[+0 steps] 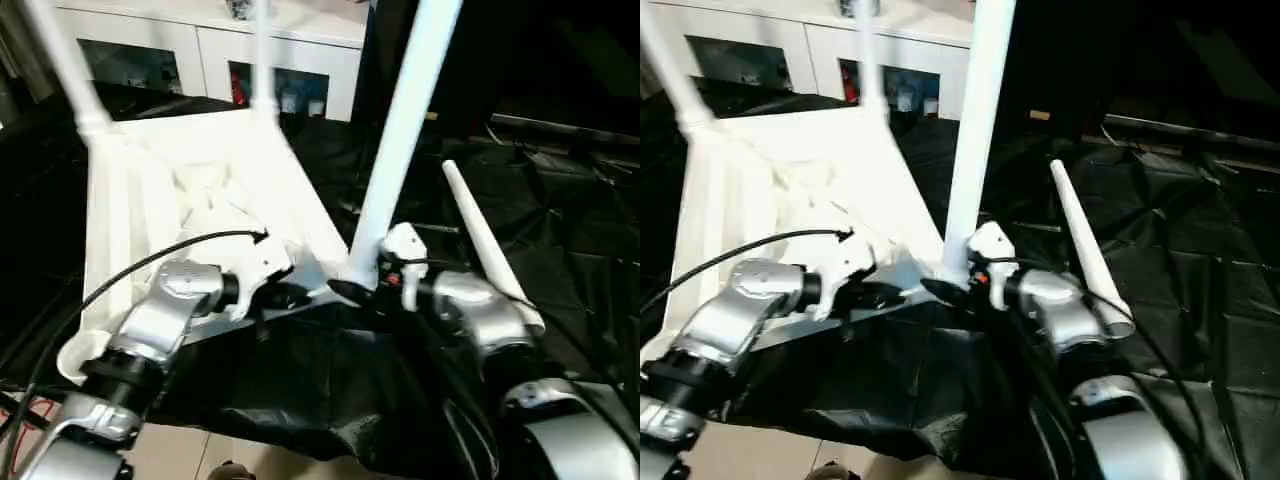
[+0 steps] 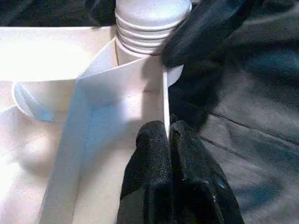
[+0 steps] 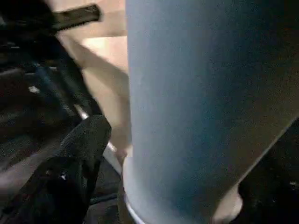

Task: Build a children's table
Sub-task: Rotate leg to tighten

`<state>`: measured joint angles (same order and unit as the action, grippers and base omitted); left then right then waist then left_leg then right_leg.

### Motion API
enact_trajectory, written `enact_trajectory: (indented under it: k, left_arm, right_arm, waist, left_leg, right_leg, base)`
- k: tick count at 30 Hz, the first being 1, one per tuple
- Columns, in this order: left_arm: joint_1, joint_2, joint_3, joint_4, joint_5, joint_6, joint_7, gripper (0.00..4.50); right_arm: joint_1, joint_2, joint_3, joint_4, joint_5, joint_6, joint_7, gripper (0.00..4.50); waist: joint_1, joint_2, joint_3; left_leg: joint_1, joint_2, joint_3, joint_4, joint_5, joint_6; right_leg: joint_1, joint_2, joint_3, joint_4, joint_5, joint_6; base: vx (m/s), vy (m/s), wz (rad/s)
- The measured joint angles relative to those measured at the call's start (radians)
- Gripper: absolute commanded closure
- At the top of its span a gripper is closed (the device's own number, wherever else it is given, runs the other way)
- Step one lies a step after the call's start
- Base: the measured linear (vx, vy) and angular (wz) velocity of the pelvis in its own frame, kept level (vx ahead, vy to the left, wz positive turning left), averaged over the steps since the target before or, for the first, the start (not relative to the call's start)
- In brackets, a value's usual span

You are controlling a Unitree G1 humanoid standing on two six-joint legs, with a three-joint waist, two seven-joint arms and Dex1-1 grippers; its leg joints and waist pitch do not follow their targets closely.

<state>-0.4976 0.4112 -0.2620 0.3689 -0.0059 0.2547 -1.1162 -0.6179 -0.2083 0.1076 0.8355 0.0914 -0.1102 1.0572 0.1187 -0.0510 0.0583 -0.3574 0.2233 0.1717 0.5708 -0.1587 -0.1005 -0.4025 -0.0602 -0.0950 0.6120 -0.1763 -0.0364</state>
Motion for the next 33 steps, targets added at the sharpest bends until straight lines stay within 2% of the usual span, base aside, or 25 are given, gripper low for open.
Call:
enact_trajectory:
  k: [3, 10, 18, 27, 33]
  left_arm:
    - [0.006, 0.018, 0.000, -0.006, -0.009, -0.001, -0.029, 4.50]
    - [0.017, 0.027, 0.000, -0.019, -0.017, -0.002, -0.054, 4.50]
    - [0.017, 0.021, -0.004, -0.019, -0.015, -0.001, -0.044, 4.50]
    - [-0.019, -0.070, -0.003, 0.028, 0.034, 0.037, 0.102, 4.50]
    - [-0.074, -0.183, 0.017, 0.106, 0.065, 0.103, 0.283, 4.50]
  right_arm:
    - [0.004, -0.011, 0.008, -0.022, 0.016, 0.002, 0.059, 0.88]
    - [0.018, -0.013, 0.009, -0.038, 0.024, 0.003, 0.086, 0.88]
    - [0.028, 0.000, -0.003, -0.045, 0.034, 0.037, 0.060, 1.64]
    - [0.010, 0.081, -0.078, 0.012, 0.052, 0.075, -0.208, 2.04]
    - [-0.072, 0.141, -0.128, 0.098, 0.011, 0.075, -0.507, 2.10]
  waist:
    - [0.000, 0.000, 0.000]
    - [0.002, 0.000, 0.000]
    - [0.007, 0.000, 0.000]
    - [0.002, 0.000, 0.000]
    - [-0.007, 0.000, -0.001]
  left_leg:
    - [0.000, 0.000, 0.000, 0.000, 0.000, 0.000]
    - [0.000, 0.000, 0.000, 0.000, 0.000, 0.000]
    - [0.000, 0.000, 0.000, 0.000, 0.000, 0.000]
    - [0.006, 0.000, 0.000, 0.000, 0.000, 0.000]
    - [0.006, 0.000, 0.000, 0.000, 0.000, 0.000]
  right_leg:
    - [0.000, 0.000, 0.000, 0.000, -0.001, 0.002]
    - [0.000, 0.000, 0.000, 0.000, -0.002, 0.003]
    - [0.000, 0.000, 0.000, 0.000, -0.002, 0.003]
    - [0.004, 0.000, 0.000, 0.001, -0.002, 0.004]
    - [0.004, -0.001, 0.000, 0.001, -0.002, 0.004]
  base:
    - [0.000, 0.000, 0.00]
    - [0.000, 0.000, 0.00]
    - [0.000, 0.000, 0.00]
    - [0.000, 0.000, 0.00]
    - [0.000, 0.000, 0.00]
